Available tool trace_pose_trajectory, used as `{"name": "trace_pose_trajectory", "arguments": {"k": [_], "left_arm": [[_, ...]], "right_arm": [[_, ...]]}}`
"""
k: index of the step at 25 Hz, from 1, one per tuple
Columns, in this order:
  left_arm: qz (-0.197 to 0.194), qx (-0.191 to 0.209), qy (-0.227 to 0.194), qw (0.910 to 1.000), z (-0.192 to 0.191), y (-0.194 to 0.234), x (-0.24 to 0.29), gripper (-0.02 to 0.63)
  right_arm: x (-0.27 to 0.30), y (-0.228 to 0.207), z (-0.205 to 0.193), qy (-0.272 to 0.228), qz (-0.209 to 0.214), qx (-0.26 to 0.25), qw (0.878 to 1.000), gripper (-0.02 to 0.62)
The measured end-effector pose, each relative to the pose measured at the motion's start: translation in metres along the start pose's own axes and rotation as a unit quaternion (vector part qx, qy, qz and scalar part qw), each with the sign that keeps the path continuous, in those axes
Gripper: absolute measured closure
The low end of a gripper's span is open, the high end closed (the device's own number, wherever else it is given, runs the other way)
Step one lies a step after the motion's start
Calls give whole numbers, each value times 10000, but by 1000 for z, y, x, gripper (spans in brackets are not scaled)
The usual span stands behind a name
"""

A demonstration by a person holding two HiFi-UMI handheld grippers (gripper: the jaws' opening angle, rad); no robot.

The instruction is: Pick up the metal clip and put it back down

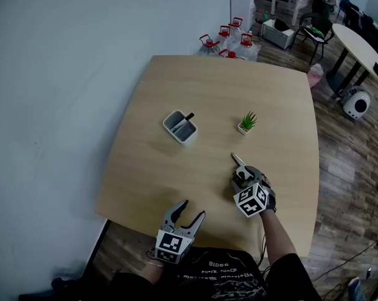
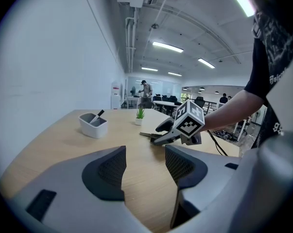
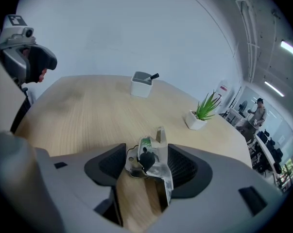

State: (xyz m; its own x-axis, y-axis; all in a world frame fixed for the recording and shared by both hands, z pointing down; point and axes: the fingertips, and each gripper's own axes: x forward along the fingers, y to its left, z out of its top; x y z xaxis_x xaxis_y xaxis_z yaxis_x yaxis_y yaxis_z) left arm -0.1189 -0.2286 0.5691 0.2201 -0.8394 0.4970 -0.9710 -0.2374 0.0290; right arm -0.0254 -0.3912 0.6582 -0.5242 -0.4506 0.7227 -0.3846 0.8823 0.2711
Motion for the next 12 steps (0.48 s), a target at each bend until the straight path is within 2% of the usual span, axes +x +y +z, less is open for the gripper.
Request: {"name": "trace_pose_trajectory", "arguments": {"k": [4, 12], "left_arm": [[-85, -154, -178, 9997, -2, -2, -4, 345], [-221, -181, -417, 9987, 6, -8, -8, 345]], "right_arm": [[-21, 3, 14, -340, 162, 599, 9975, 307], [-77, 4, 31, -1016, -193, 1298, 9861, 302]]}}
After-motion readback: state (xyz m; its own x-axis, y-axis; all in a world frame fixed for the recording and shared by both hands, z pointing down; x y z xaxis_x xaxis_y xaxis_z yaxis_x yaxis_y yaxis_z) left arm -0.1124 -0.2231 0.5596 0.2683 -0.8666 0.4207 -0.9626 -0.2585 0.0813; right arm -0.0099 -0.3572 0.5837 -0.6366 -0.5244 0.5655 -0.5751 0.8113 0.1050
